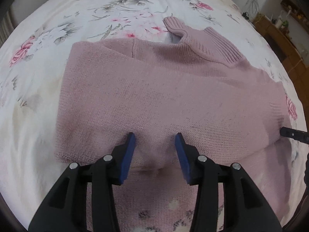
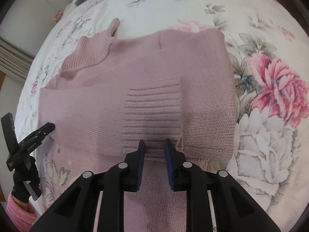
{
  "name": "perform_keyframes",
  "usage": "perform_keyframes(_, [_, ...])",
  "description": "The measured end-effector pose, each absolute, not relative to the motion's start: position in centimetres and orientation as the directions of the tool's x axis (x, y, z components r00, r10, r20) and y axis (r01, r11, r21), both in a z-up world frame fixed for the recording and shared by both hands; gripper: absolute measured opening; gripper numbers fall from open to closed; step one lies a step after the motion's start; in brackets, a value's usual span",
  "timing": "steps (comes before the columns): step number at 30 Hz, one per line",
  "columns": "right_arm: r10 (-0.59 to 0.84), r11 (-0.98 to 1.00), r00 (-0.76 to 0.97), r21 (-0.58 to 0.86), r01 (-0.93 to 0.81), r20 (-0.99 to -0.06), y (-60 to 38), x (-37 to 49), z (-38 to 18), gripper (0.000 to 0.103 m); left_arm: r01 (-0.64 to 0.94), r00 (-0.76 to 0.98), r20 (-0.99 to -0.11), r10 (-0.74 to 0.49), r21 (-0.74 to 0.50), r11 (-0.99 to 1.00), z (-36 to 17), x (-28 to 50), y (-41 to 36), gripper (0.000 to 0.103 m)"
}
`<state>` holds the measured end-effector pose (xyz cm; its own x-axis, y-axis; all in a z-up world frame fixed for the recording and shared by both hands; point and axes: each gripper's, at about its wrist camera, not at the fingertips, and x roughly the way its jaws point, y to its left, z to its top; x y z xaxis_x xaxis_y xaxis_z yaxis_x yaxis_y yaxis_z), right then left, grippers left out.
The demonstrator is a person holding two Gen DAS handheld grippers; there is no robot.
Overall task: Fold small clothes
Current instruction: 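Move both tools to the ribbed collar of the pink sweater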
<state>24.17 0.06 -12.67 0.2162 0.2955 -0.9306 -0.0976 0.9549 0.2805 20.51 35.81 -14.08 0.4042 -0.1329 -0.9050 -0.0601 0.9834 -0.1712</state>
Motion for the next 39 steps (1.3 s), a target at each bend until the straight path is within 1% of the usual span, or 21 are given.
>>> perform_keyframes(3, [0.322, 0.947, 0.216, 0.311, -0.086, -0.922, -0.6, 24.2, -13.3, 0.02, -0.054, 0.399, -0.906, -0.14, -0.176, 0.983, -14.3, 20.7, 36.1, 0.043])
perform_keyframes(9, [0.32, 0.946, 0.202, 0.302, -0.116, -0.926, 0.0, 24.6, -13.4, 0.02, -0.043, 0.401, -0.905, -0.142, -0.173, 0.984, -14.4, 20.5, 36.2, 0.043])
perform_keyframes(12, [0.336, 0.941, 0.179, 0.32, -0.11, -0.925, 0.0, 25.1, -13.5, 0.02, -0.04, 0.392, -0.907, -0.152, -0.181, 0.983, -14.4, 20.8, 36.2, 0.043])
perform_keyframes(16, [0.342, 0.938, 0.151, 0.326, -0.122, -0.928, 0.3, 25.6, -13.1, 0.021, -0.034, 0.369, -0.914, -0.168, -0.194, 0.98, -13.8, 21.2, 36.5, 0.043])
perform_keyframes(18, [0.349, 0.934, 0.156, 0.329, -0.143, -0.924, 0.6, 25.8, -12.1, 0.026, -0.045, 0.378, -0.911, -0.164, -0.195, 0.98, -12.5, 21.5, 36.7, 0.046])
perform_keyframes(19, [0.368, 0.926, 0.173, 0.343, -0.161, -0.913, 0.9, 26.2, -11.2, 0.035, -0.038, 0.395, -0.903, -0.171, -0.202, 0.979, -11.9, 21.6, 36.6, 0.05])
perform_keyframes(20, [0.382, 0.92, 0.183, 0.353, -0.171, -0.906, 1.0, 26.6, -10.6, 0.04, -0.029, 0.417, -0.892, -0.176, -0.207, 0.978, -11.0, 21.9, 36.5, 0.053])
perform_keyframes(22, [0.429, 0.899, 0.204, 0.395, -0.188, -0.88, 1.9, 28.5, -9.0, 0.042, -0.005, 0.456, -0.869, -0.191, -0.217, 0.976, -9.1, 23.5, 36.2, 0.066])
perform_keyframes(24, [0.461, 0.884, 0.202, 0.428, -0.19, -0.864, 2.9, 30.9, -8.2, 0.044, -0.002, 0.475, -0.858, -0.197, -0.225, 0.974, -7.9, 25.6, 35.8, 0.071])
perform_keyframes(25, [0.473, 0.878, 0.204, 0.439, -0.191, -0.857, 3.7, 32.6, -8.0, 0.049, -0.008, 0.479, -0.854, -0.202, -0.234, 0.972, -7.4, 27.3, 35.6, 0.073])
perform_keyframes(26, [0.474, 0.878, 0.208, 0.441, -0.187, -0.856, 4.2, 33.7, -7.9, 0.053, -0.018, 0.475, -0.853, -0.218, -0.257, 0.966, -7.1, 29.0, 35.6, 0.074])
perform_keyframes(27, [0.477, 0.877, 0.207, 0.448, -0.175, -0.854, 5.1, 35.5, -8.0, 0.054, -0.03, 0.47, -0.852, -0.23, -0.276, 0.961, -7.1, 30.0, 35.7, 0.074])
perform_keyframes(30, [0.503, 0.864, 0.179, 0.485, -0.136, -0.846, 7.5, 40.3, -9.1, 0.054, -0.113, 0.433, -0.863, -0.262, -0.34, 0.934, -8.2, 34.6, 36.3, 0.074])
perform_keyframes(32, [0.492, 0.871, 0.177, 0.477, -0.122, -0.853, 8.6, 42.5, -9.9, 0.055, -0.154, 0.413, -0.873, -0.259, -0.347, 0.925, -9.4, 37.2, 36.5, 0.074])
perform_keyframes(35, [0.466, 0.885, 0.16, 0.456, -0.096, -0.87, 10.1, 45.8, -11.9, 0.058, -0.184, 0.384, -0.87, -0.308, -0.399, 0.898, -11.6, 39.6, 36.7, 0.074])
perform_keyframes(37, [0.451, 0.893, 0.145, 0.444, -0.077, -0.881, 10.6, 47.3, -13.4, 0.058, -0.21, 0.36, -0.863, -0.356, -0.446, 0.87, -13.2, 40.8, 36.6, 0.07])
perform_keyframes(39, [0.452, 0.892, 0.143, 0.448, -0.063, -0.88, 10.6, 48.0, -14.6, 0.059, -0.203, 0.358, -0.851, -0.385, -0.474, 0.857, -14.2, 41.5, 36.0, 0.068])
